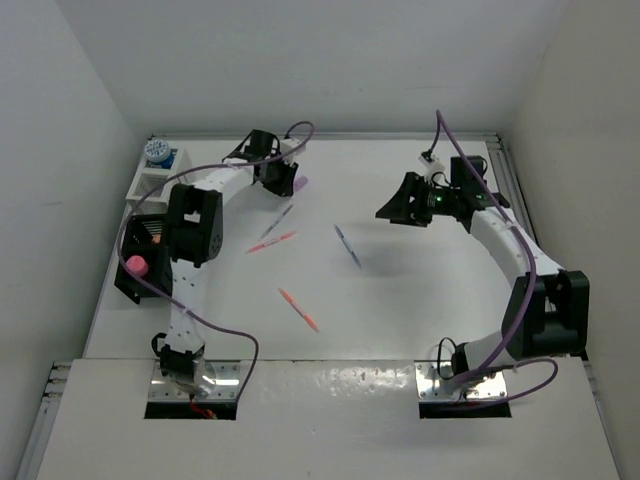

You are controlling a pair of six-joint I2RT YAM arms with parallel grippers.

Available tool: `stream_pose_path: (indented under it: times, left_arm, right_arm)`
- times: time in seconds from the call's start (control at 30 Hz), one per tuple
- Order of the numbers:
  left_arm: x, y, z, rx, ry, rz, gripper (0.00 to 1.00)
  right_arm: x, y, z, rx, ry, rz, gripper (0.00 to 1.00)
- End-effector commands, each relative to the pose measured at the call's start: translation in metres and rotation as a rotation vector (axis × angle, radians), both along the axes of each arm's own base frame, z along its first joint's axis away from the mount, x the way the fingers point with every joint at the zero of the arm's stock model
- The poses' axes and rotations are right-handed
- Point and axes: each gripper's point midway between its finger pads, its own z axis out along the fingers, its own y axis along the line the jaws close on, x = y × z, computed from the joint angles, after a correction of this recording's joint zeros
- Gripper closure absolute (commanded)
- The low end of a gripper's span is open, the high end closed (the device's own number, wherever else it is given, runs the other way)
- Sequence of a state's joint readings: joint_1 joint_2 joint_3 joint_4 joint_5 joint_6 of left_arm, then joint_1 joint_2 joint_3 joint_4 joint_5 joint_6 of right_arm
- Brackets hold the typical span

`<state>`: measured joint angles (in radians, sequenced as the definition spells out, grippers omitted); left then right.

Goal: Sort the stationery into containers
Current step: Pick up the pen from the corner of the board.

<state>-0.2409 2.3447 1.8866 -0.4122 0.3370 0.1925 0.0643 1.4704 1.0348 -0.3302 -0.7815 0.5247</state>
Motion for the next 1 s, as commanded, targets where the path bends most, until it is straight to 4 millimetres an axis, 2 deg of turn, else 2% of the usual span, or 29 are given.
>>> stream_pose_path:
  times: [0.0, 0.03, 0.07, 0.1, 0.13, 0.17, 0.2, 0.23, 0.27, 0.3, 0.33, 0.37, 0.4, 0.43, 0.47, 0.5, 0.53, 0.57, 0.6, 0.63, 0.7, 0.73, 0.77, 0.97]
  left_arm:
    - [0.020, 0.000, 0.099, -0.141, -0.204, -0.002, 1.00]
    - [0.016, -0.003, 0.123, -0.190, -0.220, -0.001, 1.00]
    - [0.016, -0.005, 0.136, -0.212, -0.248, -0.001, 1.00]
    - [0.010, -0.005, 0.141, -0.226, -0.250, 0.006, 1.00]
    - [0.003, -0.006, 0.170, -0.247, -0.299, 0.004, 1.00]
    - [-0.004, -0.010, 0.174, -0.249, -0.316, -0.001, 1.00]
    - [-0.015, -0.013, 0.203, -0.253, -0.370, -0.012, 1.00]
    - [-0.022, -0.014, 0.211, -0.253, -0.383, -0.017, 1.00]
    - [-0.038, -0.023, 0.207, -0.258, -0.365, -0.039, 1.00]
    - [-0.054, -0.027, 0.229, -0.281, -0.393, -0.056, 1.00]
    - [-0.065, -0.031, 0.235, -0.292, -0.396, -0.068, 1.00]
    - [-0.083, -0.041, 0.226, -0.296, -0.367, -0.097, 1.00]
    - [-0.101, -0.042, 0.249, -0.319, -0.407, -0.122, 1.00]
    - [-0.111, -0.046, 0.255, -0.334, -0.416, -0.139, 1.00]
    - [-0.124, -0.047, 0.251, -0.345, -0.399, -0.148, 1.00]
    - [-0.139, -0.048, 0.267, -0.379, -0.415, -0.167, 1.00]
    - [-0.145, -0.047, 0.271, -0.388, -0.419, -0.173, 1.00]
    - [-0.154, -0.047, 0.265, -0.408, -0.388, -0.160, 1.00]
    - [-0.167, -0.047, 0.278, -0.439, -0.402, -0.172, 1.00]
    - [-0.173, -0.048, 0.272, -0.447, -0.392, -0.177, 1.00]
    - [-0.188, -0.046, 0.287, -0.481, -0.414, -0.194, 1.00]
    - [-0.191, -0.044, 0.284, -0.488, -0.407, -0.191, 1.00]
    - [-0.197, -0.043, 0.293, -0.508, -0.417, -0.189, 1.00]
    - [-0.210, -0.037, 0.311, -0.553, -0.449, -0.173, 1.00]
  right_arm:
    - [0.002, 0.006, 0.016, -0.003, -0.076, -0.003, 0.36]
    - [0.002, 0.006, 0.020, -0.003, -0.080, -0.020, 0.34]
    - [0.005, 0.007, 0.024, -0.002, -0.097, -0.029, 0.32]
    - [0.006, 0.008, 0.028, 0.001, -0.106, -0.034, 0.31]
    - [0.008, 0.009, 0.035, 0.005, -0.122, -0.048, 0.31]
    - [0.009, 0.012, 0.040, 0.007, -0.134, -0.047, 0.29]
    - [0.010, 0.013, 0.042, 0.007, -0.136, -0.055, 0.29]
    - [0.011, 0.015, 0.047, 0.016, -0.139, -0.062, 0.29]
    - [0.011, 0.021, 0.054, 0.022, -0.154, -0.059, 0.28]
    - [0.013, 0.025, 0.063, 0.041, -0.172, -0.061, 0.28]
    - [0.014, 0.028, 0.071, 0.051, -0.196, -0.058, 0.28]
    - [0.013, 0.035, 0.081, 0.062, -0.221, -0.042, 0.28]
    - [0.014, 0.039, 0.088, 0.071, -0.240, -0.035, 0.28]
    - [0.014, 0.043, 0.097, 0.086, -0.262, -0.027, 0.28]
    - [0.013, 0.049, 0.107, 0.102, -0.283, -0.008, 0.28]
    - [0.012, 0.054, 0.113, 0.113, -0.299, 0.005, 0.28]
    - [0.012, 0.058, 0.123, 0.133, -0.330, 0.011, 0.28]
    - [0.006, 0.065, 0.130, 0.153, -0.353, 0.040, 0.28]
    - [0.005, 0.071, 0.139, 0.174, -0.382, 0.053, 0.28]
    - [0.000, 0.080, 0.147, 0.191, -0.421, 0.083, 0.28]
    - [-0.004, 0.088, 0.157, 0.201, -0.460, 0.106, 0.28]
    - [-0.006, 0.093, 0.162, 0.207, -0.471, 0.120, 0.28]
    - [-0.006, 0.097, 0.162, 0.211, -0.463, 0.118, 0.28]
    - [0.001, 0.115, 0.165, 0.254, -0.441, 0.083, 0.30]
